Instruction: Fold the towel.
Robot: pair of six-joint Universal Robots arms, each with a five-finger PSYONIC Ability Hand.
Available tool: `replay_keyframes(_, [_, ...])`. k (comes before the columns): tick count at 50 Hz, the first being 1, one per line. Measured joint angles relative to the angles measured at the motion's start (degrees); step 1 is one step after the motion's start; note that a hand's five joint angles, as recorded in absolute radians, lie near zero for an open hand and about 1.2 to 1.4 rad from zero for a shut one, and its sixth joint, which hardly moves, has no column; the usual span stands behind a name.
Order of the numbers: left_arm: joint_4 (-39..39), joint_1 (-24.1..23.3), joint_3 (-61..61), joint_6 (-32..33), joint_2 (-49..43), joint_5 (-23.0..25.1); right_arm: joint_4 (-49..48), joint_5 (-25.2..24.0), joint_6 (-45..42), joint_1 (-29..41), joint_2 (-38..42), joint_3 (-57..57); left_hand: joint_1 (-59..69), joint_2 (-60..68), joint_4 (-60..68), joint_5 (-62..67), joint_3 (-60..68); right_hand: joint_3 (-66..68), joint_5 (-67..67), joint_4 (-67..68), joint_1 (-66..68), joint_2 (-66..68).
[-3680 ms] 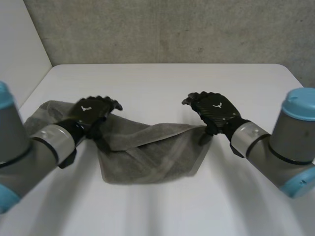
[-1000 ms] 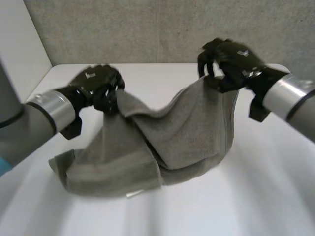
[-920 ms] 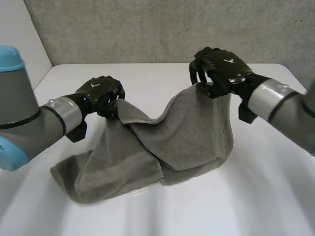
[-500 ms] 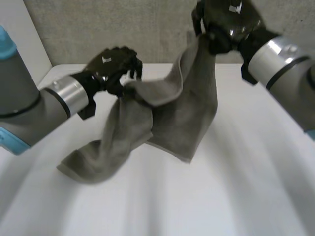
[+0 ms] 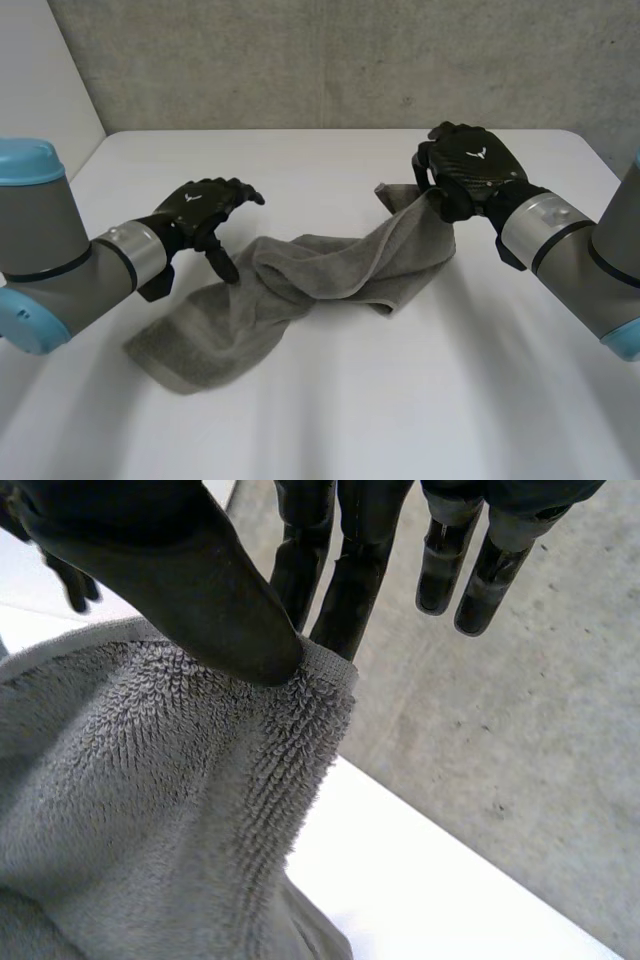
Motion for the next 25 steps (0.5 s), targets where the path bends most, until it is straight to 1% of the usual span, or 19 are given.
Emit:
replay_keyframes(1, [-0.4,0.03,-1.05,0.04,0.92,0.03,-0.12,0.15,-0.11,-0.36,0.08,0.29,0.0,0.0,0.0,0.0,0.0,0.0,-3.35,0.0,-3.73,-3.13])
replay_keyframes(4, [-1.69,-0.08,-4.34,0.04,4.04,0.16,-0.06,0.82,-1.03,-1.16,0.54,0.86,0.0,0.0,0.0,0.0,0.0,0.0,-20.53,0.0,-20.65,-20.61])
replay_keyframes(6, [-2.46,-0.2,-6.34,0.03,6.01,0.23,0.25,1.49,-2.02,-1.61,0.8,1.09,0.0,0.0,0.0,0.0,0.0,0.0,-30.33,0.0,-29.32,-28.49])
replay_keyframes(10, [-3.87,-0.69,-11.87,0.0,11.74,0.18,2.0,3.7,-5.8,-2.79,0.79,1.86,0.0,0.0,0.0,0.0,0.0,0.0,-54.29,0.0,-50.2,-49.12])
replay_keyframes(11, [-3.98,-0.76,-12.65,0.0,12.54,0.14,2.35,3.97,-6.38,-2.93,0.64,2.05,0.0,0.0,0.0,0.0,0.0,0.0,-56.94,0.0,-52.2,-51.24])
replay_keyframes(12, [-4.16,-0.93,-14.4,-0.01,14.28,0.02,3.08,4.48,-7.58,-3.2,0.2,2.54,0.0,0.0,0.0,0.0,0.0,0.0,-62.13,0.0,-57.25,-56.84])
replay_keyframes(14, [-4.3,-1.22,-17.12,-0.01,16.98,-0.19,4.21,5.08,-9.27,-3.53,-0.95,3.72,0.0,0.0,0.0,0.0,0.0,0.0,-62.95,0.0,-60.71,-60.9])
replay_keyframes(19, [-4.16,-2.43,-21.86,0.0,20.87,-2.05,4.71,4.97,-10.8,-3.73,-4.62,8.28,0.0,0.0,0.0,0.0,0.0,0.0,-62.95,0.0,-61.08,-61.37])
replay_keyframes(25, [-3.79,-4.85,-25.66,0.16,21.89,-8.17,1.98,2.85,-10.82,-3.33,-7.44,14.59,0.0,0.0,0.0,0.0,0.0,0.0,-62.94,0.0,-61.26,-61.37])
